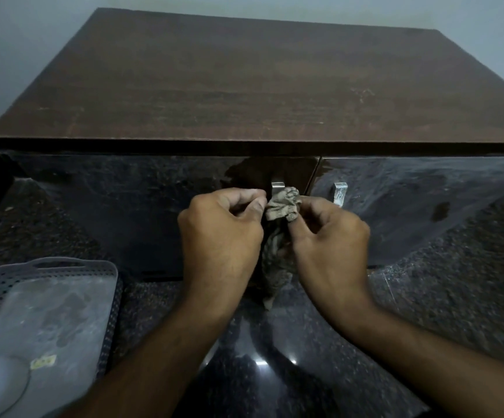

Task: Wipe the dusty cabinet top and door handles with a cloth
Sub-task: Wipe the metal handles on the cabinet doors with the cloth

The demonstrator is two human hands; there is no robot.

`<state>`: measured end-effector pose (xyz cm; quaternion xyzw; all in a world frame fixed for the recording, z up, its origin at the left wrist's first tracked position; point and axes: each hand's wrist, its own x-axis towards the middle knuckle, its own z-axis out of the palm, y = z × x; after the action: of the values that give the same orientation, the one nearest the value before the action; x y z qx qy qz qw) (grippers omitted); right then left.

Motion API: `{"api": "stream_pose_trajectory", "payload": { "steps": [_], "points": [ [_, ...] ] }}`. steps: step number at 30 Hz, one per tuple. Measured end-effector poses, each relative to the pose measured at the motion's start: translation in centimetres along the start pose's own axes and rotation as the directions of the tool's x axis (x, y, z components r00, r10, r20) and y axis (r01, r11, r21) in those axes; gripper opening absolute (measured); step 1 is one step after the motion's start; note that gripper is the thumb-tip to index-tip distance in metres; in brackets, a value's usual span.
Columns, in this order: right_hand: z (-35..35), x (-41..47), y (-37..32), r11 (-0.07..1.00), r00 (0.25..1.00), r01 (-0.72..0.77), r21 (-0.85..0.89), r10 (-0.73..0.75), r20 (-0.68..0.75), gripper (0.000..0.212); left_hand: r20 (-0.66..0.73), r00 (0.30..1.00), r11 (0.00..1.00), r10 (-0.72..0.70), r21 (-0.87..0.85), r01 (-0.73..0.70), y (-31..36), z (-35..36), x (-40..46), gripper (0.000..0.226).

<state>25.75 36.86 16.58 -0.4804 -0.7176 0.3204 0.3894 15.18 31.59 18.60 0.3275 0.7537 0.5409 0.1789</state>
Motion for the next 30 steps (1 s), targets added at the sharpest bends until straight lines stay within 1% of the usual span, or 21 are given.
{"api": "stream_pose_trajectory", "payload": {
  "steps": [1, 2, 4, 5, 7, 9, 12, 15, 16, 19, 21, 23, 24, 25, 27, 28, 30],
  "points": [
    [0.2, 0.1, 0.2, 0.998, 0.999, 0.005, -0.067, -0.001, 0.047, 0.018, 0.004, 1.0, 1.0, 0.001, 0.004, -0.001, 0.0, 0.1, -0.1, 0.01],
    [0.4, 0.3, 0.5, 0.991, 0.995, -0.016, -0.131, 0.029, 0.096, 0.026, 0.013, 1.0, 1.0, 0.008, 0.012, -0.008, 0.0, 0.1, -0.2, 0.009],
    [0.6, 0.7, 1.0, 0.979, 0.974, -0.085, -0.185, 0.12, 0.19, 0.036, 0.053, 0.999, 1.0, 0.0, 0.02, -0.001, 0.2, 0.0, -0.5, 0.013],
    [0.5, 0.7, 1.1, 0.976, 0.964, -0.102, -0.192, 0.144, 0.223, 0.037, 0.081, 0.997, 1.0, -0.018, 0.017, 0.016, 0.1, -0.1, -0.6, 0.018],
    [0.4, 0.6, 0.8, 0.977, 0.953, -0.09, -0.193, 0.14, 0.267, 0.03, 0.13, 0.99, 0.999, -0.051, 0.011, 0.05, -0.1, -0.2, -0.8, 0.027],
    [0.3, 0.2, 0.2, 0.982, 0.952, -0.05, -0.18, 0.101, 0.289, 0.022, 0.154, 0.986, 0.998, -0.056, 0.025, 0.053, -0.3, -0.4, -0.6, 0.031],
    [0.3, -0.2, -0.3, 0.985, 0.951, 0.047, -0.168, 0.007, 0.308, 0.014, 0.198, 0.977, 0.997, -0.078, 0.002, 0.079, -0.7, -0.7, -0.2, 0.027],
    [0.1, -0.4, 0.0, 0.975, 0.945, 0.154, -0.158, -0.099, 0.312, 0.033, 0.257, 0.961, 0.992, -0.103, -0.049, 0.119, -0.8, -0.9, 0.2, 0.028],
    [-0.1, -0.4, 0.1, 0.967, 0.941, 0.195, -0.165, -0.137, 0.308, 0.032, 0.27, 0.957, 0.99, -0.109, -0.055, 0.128, -0.7, -0.9, 0.3, 0.031],
    [-0.3, -0.8, 0.0, 0.923, 0.91, 0.334, -0.191, -0.264, 0.32, 0.015, 0.333, 0.93, 0.981, -0.158, -0.051, 0.185, -0.6, -1.2, 0.6, 0.038],
    [-0.2, -1.0, 0.0, 0.904, 0.875, 0.397, -0.157, -0.322, 0.36, 0.01, 0.381, 0.902, 0.965, -0.201, -0.084, 0.25, -0.6, -1.6, 0.9, 0.032],
    [0.0, -0.9, -0.2, 0.908, 0.852, 0.395, -0.139, -0.305, 0.426, 0.007, 0.346, 0.915, 0.954, -0.208, -0.137, 0.269, -0.9, -2.1, 1.4, 0.014],
    [0.1, -0.8, -0.2, 0.918, 0.847, 0.366, -0.151, -0.262, 0.462, 0.008, 0.289, 0.938, 0.959, -0.193, -0.147, 0.243, -1.0, -2.4, 1.6, 0.009],
    [0.2, -0.6, -0.2, 0.925, 0.847, 0.338, -0.173, -0.219, 0.484, 0.012, 0.213, 0.965, 0.976, -0.155, -0.12, 0.184, -1.1, -2.5, 1.9, 0.01],
    [0.5, -0.3, -0.2, 0.928, 0.86, 0.308, -0.209, -0.178, 0.478, 0.019, 0.079, 0.997, 1.0, -0.014, -0.011, 0.015, -0.9, -2.0, 1.9, 0.014],
    [0.6, -0.2, -0.2, 0.928, 0.868, 0.303, -0.217, -0.175, 0.464, 0.021, 0.045, 0.997, 0.998, 0.057, 0.026, -0.058, -0.7, -1.6, 1.6, 0.015],
    [0.7, 0.0, -0.4, 0.931, 0.883, 0.286, -0.227, -0.164, 0.44, 0.02, 0.023, 0.987, 0.985, 0.16, 0.059, -0.161, -0.6, -0.6, 1.0, 0.017]
  ]
}}
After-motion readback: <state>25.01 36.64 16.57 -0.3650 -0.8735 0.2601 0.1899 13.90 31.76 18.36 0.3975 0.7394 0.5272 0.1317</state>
